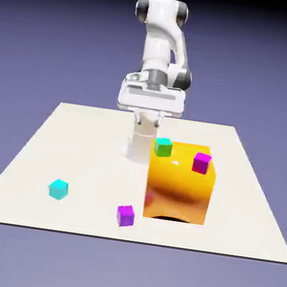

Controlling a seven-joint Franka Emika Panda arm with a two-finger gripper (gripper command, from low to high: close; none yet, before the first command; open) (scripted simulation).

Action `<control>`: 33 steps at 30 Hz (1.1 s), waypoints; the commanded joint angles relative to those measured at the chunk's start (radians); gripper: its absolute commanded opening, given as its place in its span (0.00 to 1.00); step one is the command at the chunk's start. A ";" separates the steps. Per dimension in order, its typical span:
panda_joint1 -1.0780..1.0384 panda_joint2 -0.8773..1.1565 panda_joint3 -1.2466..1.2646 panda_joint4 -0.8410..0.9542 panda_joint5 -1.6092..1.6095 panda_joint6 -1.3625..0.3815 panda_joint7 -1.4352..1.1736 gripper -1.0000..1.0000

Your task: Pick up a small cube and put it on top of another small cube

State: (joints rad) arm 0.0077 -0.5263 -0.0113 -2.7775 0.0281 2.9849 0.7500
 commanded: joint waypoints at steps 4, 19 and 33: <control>-0.014 0.145 -0.037 0.108 0.093 -0.173 0.030 0.50; -0.067 0.689 -0.178 0.513 0.444 -0.821 0.141 0.50; -0.117 1.196 -0.308 0.890 0.770 -1.425 0.245 0.50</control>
State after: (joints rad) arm -0.1088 0.6697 -0.3197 -1.8872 0.7985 1.5595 0.9950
